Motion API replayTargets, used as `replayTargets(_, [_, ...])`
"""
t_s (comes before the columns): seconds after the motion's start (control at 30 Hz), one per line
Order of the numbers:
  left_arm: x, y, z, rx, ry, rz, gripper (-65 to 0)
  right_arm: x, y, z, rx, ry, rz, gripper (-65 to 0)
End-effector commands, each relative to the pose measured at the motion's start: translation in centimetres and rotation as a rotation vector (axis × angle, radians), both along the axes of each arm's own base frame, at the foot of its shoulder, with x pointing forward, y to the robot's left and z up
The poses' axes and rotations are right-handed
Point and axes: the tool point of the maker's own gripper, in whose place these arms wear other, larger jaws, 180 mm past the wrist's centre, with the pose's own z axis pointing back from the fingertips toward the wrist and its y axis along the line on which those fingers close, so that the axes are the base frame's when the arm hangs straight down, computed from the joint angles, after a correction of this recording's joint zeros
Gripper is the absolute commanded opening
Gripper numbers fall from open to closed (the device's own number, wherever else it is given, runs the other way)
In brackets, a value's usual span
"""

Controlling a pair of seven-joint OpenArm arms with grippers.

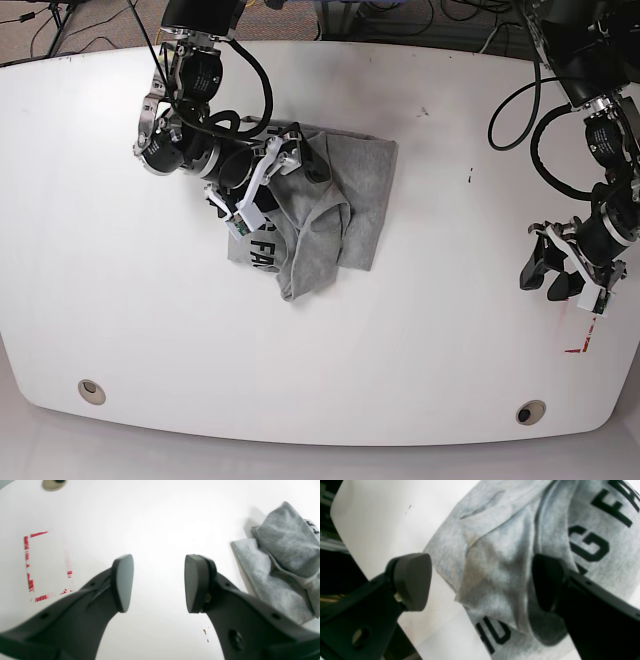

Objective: Layout the t-shirt on the table in an organized manner, then fold the t-shirt properly
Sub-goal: 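Flip the folded shirt over with the right gripper, exposing the printed text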

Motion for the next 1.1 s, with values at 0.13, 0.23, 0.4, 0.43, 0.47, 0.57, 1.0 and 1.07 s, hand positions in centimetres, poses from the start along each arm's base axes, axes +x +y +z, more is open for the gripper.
replayTargets(0.13, [0.6,0.5,2.1,0.009,-0.061,-0.005,-34.3,0.8,1.1,1.8,0.047,-0.065,0.017,-4.6])
replayTargets(0.23, [0.3,0.5,1.7,0.009,-0.051,-0.006,-34.3,1.2,0.7,2.7,0.025,-0.105,0.012,-4.6])
replayTargets(0.4, [-0.1,0.8,1.2,0.019,-0.033,-0.005,-34.3,2.1,-1.0,3.4,-0.023,-0.142,-0.022,-4.6])
replayTargets(0.43, [-0.1,0.8,1.2,0.019,-0.033,-0.005,-34.3,2.2,-1.5,3.2,-0.034,-0.136,-0.033,-4.6])
replayTargets(0.47, [-0.1,0.8,1.2,0.019,-0.033,-0.005,-34.3,2.2,-2.0,3.0,-0.046,-0.131,-0.040,-4.6])
replayTargets(0.57, [-0.2,0.8,1.1,0.019,-0.032,-0.005,-34.3,2.2,-2.8,2.4,-0.058,-0.114,-0.054,-4.6])
replayTargets(1.0, [-0.5,0.7,0.6,0.018,-0.018,-0.006,-34.3,0.7,-3.8,0.0,-0.075,-0.038,-0.060,-4.6])
replayTargets(1.07, [-0.5,0.7,0.6,0.019,-0.019,-0.006,-34.3,0.6,-3.7,-0.1,-0.074,-0.035,-0.059,-4.6])
